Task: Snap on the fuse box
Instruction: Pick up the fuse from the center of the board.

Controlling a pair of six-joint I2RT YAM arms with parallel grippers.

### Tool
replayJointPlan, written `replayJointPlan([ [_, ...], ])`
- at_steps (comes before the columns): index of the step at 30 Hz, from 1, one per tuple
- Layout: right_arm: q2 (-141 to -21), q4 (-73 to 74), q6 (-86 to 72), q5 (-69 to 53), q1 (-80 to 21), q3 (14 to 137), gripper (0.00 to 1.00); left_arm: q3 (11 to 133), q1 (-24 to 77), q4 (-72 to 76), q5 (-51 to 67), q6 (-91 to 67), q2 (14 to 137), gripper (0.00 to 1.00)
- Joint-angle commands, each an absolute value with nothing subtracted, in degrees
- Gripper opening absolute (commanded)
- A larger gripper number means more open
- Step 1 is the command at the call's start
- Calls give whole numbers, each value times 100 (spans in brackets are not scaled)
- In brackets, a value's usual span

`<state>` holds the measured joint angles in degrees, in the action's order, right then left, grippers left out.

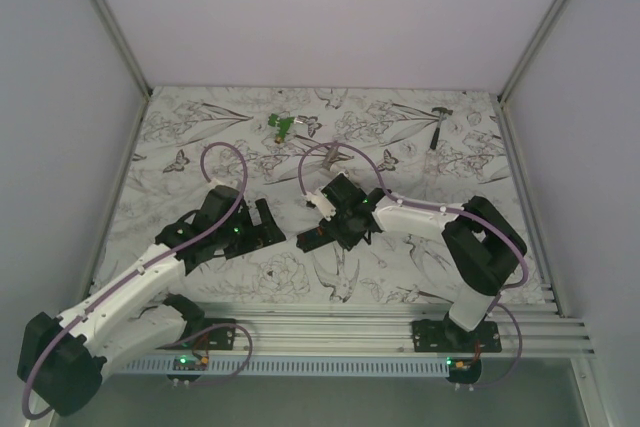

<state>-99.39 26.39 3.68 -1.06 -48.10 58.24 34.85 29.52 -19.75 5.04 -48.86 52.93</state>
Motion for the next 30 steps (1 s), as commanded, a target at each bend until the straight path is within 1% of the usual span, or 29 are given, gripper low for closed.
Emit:
replayJointPlan([
  [1,-9925,2872,285,-53,-4764,5746,36,3564,2920,-2136,596,-4922,5309,100],
  [18,-9754,2964,298,-201,-4767,5680,37,3551,2918,-2135,589,-4931,5273,99],
  [30,-10043,2762,371,-117,-4747,5704,37,3542,2918,-2134,592,-4931,5260,100],
])
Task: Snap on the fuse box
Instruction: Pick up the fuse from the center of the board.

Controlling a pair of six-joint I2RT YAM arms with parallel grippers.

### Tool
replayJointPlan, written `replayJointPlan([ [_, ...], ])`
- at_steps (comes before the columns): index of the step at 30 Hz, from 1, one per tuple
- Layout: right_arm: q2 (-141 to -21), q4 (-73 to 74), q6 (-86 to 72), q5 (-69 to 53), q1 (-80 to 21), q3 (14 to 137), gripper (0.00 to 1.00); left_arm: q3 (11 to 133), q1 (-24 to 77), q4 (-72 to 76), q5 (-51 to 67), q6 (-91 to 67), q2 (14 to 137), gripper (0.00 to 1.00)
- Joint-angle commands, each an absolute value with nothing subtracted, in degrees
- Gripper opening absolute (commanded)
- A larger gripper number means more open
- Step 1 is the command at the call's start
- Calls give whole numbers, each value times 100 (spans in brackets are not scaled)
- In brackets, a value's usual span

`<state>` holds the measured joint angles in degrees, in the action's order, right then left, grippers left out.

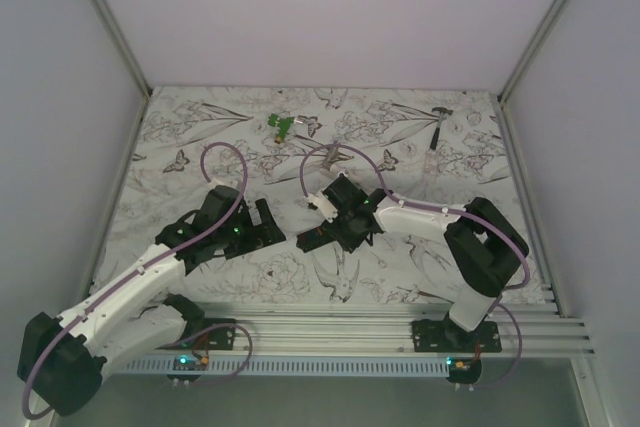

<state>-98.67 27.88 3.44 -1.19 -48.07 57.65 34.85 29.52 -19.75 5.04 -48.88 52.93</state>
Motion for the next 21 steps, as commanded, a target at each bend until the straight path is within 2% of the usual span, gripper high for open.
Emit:
replayJointPlan([
  [1,-10053,2753,369,-118,-4738,5704,37,3542,2918,-2136,595,-4931,5256,99],
  [12,-10160,2717,380,-110,-4703,5695,35,3546,2918,-2133,604,-4931,5248,100],
  [21,-9999,2708,272,-165,-4702,5663,30,3598,2985,-2080,641,-4899,5297,99],
])
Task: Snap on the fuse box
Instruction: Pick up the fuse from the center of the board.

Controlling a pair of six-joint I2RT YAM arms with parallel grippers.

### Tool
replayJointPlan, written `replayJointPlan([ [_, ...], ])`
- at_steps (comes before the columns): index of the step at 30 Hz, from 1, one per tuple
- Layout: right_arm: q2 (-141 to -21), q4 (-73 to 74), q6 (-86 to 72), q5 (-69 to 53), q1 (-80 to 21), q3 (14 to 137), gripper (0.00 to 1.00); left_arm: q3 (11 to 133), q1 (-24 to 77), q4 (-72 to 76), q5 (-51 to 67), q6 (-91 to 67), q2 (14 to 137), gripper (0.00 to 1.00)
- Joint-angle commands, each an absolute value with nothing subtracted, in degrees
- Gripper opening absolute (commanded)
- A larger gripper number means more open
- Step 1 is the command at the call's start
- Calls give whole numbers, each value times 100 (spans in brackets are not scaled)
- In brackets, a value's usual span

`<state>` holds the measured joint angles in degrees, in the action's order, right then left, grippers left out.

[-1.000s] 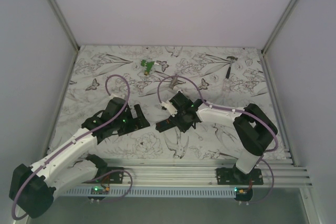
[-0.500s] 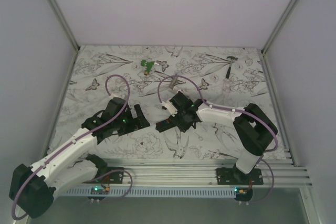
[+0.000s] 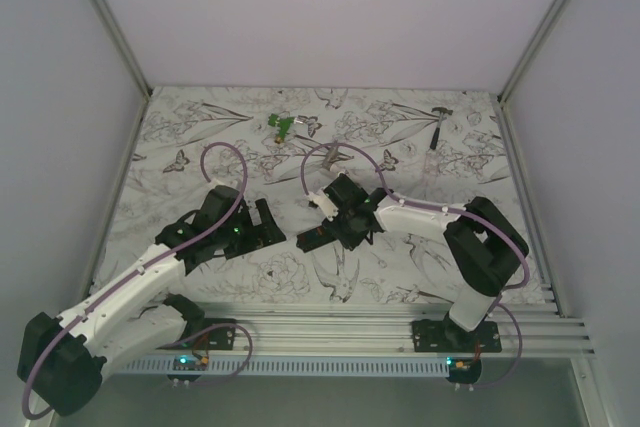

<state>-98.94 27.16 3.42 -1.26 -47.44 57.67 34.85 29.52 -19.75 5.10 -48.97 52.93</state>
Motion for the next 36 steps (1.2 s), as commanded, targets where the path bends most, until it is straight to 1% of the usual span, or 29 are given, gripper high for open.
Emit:
replayJointPlan([
  [1,-9948,2699,241,-181,-4704,5660,29,3609,3006,-2050,668,-4870,5306,99],
  [11,-9221,2453,-628,-82,-4673,5573,25,3753,3381,-1525,751,-4574,5398,93],
  [19,-8215,1936,-2654,521,-4640,5387,26,3645,3723,-524,540,-4617,5373,87],
  [26,-7018,891,-4165,689,-4641,4719,26,3680,4102,284,207,-4397,5361,79],
  [32,-6403,515,-4845,833,-4662,4392,26,3947,4481,823,-96,-4131,5631,73],
  [36,-6117,335,-5200,883,-4658,4205,26,4189,4753,1128,-245,-3960,5968,65],
])
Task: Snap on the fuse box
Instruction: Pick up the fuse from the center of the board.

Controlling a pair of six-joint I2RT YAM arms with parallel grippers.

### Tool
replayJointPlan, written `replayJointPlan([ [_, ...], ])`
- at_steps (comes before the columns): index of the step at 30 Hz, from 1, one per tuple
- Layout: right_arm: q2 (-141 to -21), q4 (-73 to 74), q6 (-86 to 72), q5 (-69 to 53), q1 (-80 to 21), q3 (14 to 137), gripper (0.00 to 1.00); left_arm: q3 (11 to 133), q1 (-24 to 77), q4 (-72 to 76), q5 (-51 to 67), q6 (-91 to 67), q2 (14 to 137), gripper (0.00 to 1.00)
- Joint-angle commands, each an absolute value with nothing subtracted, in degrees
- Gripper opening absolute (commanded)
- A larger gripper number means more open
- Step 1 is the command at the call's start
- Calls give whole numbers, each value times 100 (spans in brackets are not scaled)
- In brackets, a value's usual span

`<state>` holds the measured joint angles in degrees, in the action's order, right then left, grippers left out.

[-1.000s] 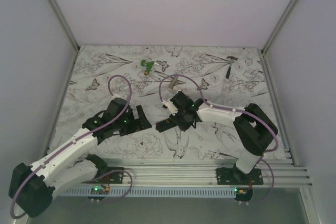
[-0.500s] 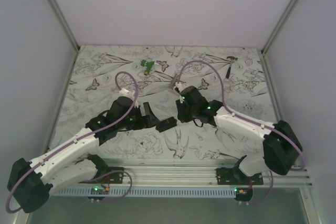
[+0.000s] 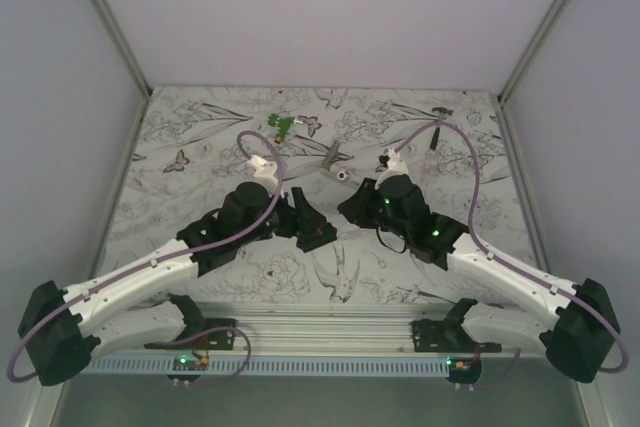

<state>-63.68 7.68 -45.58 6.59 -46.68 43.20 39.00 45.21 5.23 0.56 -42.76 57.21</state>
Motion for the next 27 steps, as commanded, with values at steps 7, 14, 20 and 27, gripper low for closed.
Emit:
replayJointPlan([
  [7,-5824,198,-5500,976,-4676,4010,25,4501,5199,1510,-572,-3688,6526,51],
  [14,-5682,134,-5616,972,-4676,3911,25,4696,5330,1599,-734,-3623,6865,40],
  [20,-5656,69,-5647,923,-4684,3869,25,4771,5359,1660,-774,-3585,6982,33],
  [27,-5672,-25,-5673,814,-4685,3852,25,4837,5370,1682,-793,-3585,7103,25],
])
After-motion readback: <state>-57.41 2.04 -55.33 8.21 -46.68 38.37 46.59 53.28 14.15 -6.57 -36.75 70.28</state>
